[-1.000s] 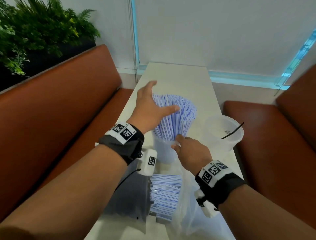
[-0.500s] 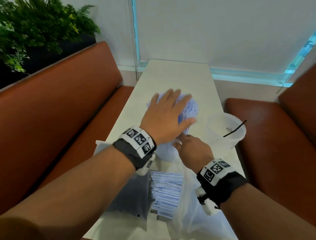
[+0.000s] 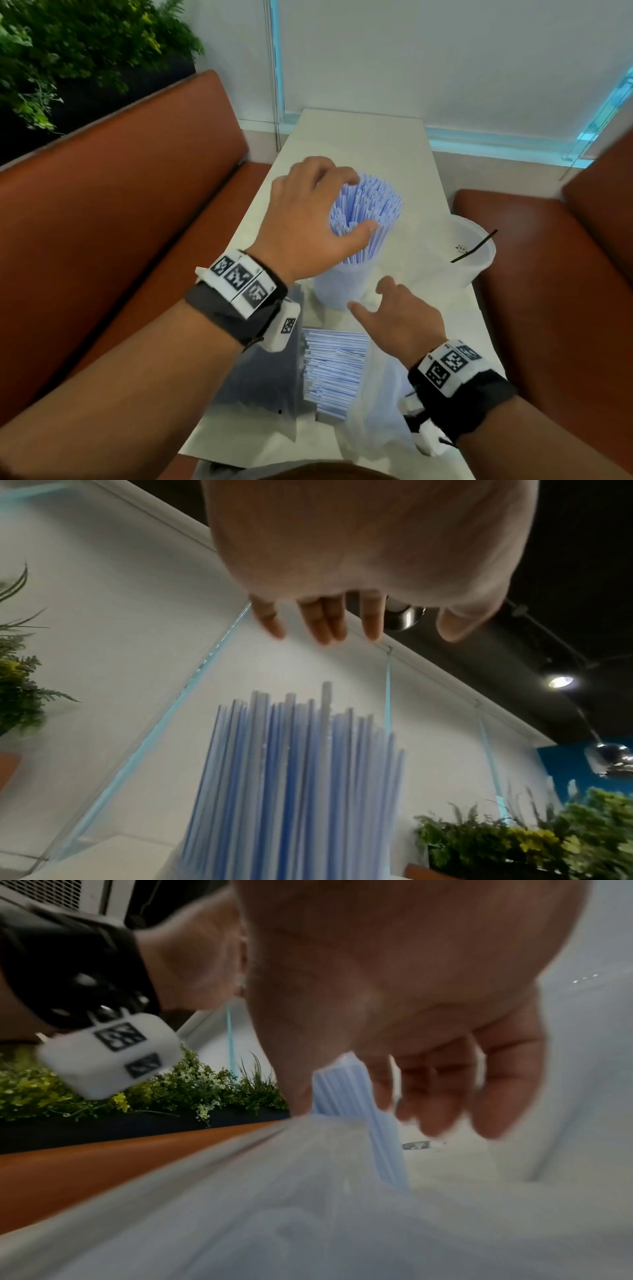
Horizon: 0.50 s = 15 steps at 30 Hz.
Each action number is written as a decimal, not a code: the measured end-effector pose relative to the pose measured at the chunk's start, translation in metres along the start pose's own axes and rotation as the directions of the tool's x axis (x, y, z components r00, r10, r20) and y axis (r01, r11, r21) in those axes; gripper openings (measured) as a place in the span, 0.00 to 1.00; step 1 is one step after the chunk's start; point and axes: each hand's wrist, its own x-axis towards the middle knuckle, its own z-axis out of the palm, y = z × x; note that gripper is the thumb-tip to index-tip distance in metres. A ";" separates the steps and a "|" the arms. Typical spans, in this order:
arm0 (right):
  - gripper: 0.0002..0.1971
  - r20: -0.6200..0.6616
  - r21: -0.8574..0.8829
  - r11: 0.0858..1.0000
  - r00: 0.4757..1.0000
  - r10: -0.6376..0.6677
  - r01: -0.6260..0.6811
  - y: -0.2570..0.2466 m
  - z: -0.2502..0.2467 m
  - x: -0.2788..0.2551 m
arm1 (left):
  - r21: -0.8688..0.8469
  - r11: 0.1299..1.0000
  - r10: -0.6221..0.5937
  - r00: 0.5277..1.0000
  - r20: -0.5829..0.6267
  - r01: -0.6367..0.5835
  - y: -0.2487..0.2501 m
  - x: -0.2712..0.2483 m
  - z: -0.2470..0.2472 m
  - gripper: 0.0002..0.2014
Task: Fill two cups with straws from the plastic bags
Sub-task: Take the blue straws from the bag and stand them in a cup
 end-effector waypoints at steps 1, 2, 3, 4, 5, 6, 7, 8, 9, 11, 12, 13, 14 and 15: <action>0.34 0.098 -0.084 0.996 0.994 0.043 -0.035 0.003 0.003 0.002 | -0.061 0.996 0.064 0.992 -0.110 -0.071 0.006 -0.007 -0.004 0.20; 0.33 0.165 -0.137 0.989 0.983 0.074 -0.052 0.004 0.005 0.004 | -0.118 0.984 0.114 0.981 -0.155 -0.133 0.011 -0.016 -0.004 0.15; 0.27 0.200 -0.157 0.986 0.977 0.079 -0.048 0.005 0.008 0.005 | -0.164 0.974 0.138 0.983 -0.118 -0.156 0.016 -0.025 -0.002 0.12; 0.20 0.218 -0.150 0.988 0.973 0.070 -0.038 0.006 0.009 0.006 | -0.182 0.974 0.138 0.990 0.002 -0.136 0.018 -0.035 0.002 0.13; 0.14 0.221 -0.125 0.992 0.973 0.064 -0.036 0.007 0.010 0.007 | -0.154 0.985 0.109 0.976 0.189 -0.081 0.019 -0.045 0.009 0.14; 0.10 0.218 -0.090 0.995 0.974 0.064 -0.045 0.008 0.010 0.008 | -0.078 0.997 0.059 0.914 0.400 -0.031 0.016 -0.054 0.019 0.15; 0.08 0.212 -0.049 0.997 0.975 0.070 -0.061 0.008 0.009 0.009 | 0.006 1.000 0.008 0.812 0.584 -0.015 0.012 -0.064 0.032 0.14; 0.07 0.208 -0.008 0.997 0.975 0.078 -0.078 0.009 0.007 0.011 | 0.060 0.998 -0.025 0.698 0.715 -0.025 0.007 -0.074 0.045 0.12; 0.08 0.210 0.027 0.995 0.974 0.084 -0.091 0.008 0.006 0.012 | 0.075 0.996 -0.036 0.602 0.798 -0.041 0.005 -0.083 0.058 0.12; 0.09 0.221 0.080 0.990 0.971 0.095 -0.115 0.006 0.002 0.012 | 0.054 0.998 -0.026 0.502 0.865 -0.041 0.005 -0.096 0.082 0.16; 0.09 0.221 0.099 0.988 0.971 0.093 -0.118 0.006 0.000 0.012 | 0.033 0.999 -0.011 0.494 0.870 -0.035 0.006 -0.100 0.093 0.18; 0.10 0.216 0.108 0.988 0.973 0.085 -0.110 0.006 -0.001 0.012 | 0.011 0.999 0.008 0.498 0.867 -0.035 0.010 -0.102 0.102 0.20; 0.09 0.215 0.104 0.990 0.974 0.074 -0.098 0.006 -0.003 0.012 | -0.002 0.999 0.021 0.501 0.865 -0.039 0.014 -0.104 0.111 0.20; 0.09 0.219 0.098 0.991 0.973 0.064 -0.088 0.006 -0.006 0.010 | -0.002 0.999 0.025 0.496 0.868 -0.047 0.017 -0.104 0.117 0.20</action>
